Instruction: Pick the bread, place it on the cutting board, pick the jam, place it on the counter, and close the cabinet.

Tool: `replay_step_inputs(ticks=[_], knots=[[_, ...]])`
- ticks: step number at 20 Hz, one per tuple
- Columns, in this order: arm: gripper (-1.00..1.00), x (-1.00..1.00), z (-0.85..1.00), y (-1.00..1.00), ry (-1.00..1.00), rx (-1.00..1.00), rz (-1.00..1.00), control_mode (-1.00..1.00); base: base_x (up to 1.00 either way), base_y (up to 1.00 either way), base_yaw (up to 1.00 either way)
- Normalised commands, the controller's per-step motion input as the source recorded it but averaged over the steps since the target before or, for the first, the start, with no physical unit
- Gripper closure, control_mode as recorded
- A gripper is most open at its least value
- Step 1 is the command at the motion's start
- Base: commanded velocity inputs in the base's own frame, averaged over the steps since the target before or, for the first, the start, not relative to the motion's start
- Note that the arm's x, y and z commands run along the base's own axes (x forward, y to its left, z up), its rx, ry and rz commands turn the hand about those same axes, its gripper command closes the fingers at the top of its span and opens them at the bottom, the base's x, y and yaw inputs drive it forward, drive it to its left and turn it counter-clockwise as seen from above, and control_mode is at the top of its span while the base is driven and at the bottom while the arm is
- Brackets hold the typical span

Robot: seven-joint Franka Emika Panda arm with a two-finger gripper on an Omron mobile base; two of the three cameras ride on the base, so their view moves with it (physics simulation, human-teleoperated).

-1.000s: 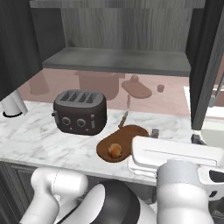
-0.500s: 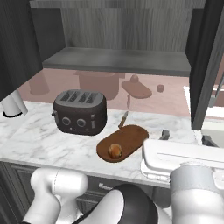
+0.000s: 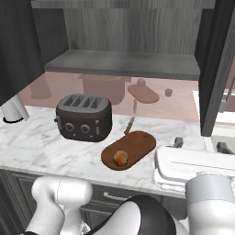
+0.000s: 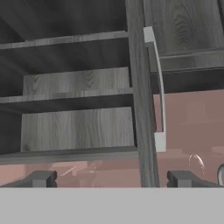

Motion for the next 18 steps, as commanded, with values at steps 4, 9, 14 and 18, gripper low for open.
replay_step_inputs(ticks=[4, 9, 14, 18], knots=[[-1.00, 0.03, 0.00, -0.08, 0.00, 0.00, 0.01, -1.00, 0.00, 0.00, 0.00], [-1.00, 0.08, 0.00, -0.10, 0.00, 0.00, 0.01, -1.00, 0.00, 0.00, 0.00], [-1.00, 0.07, 0.00, -0.10, 0.00, 0.00, 0.00, -1.00, 0.00, 0.00, 0.00], [-1.00, 0.08, 0.00, -0.10, 0.00, 0.00, 0.00, -1.00, 0.00, 0.00, 0.00]])
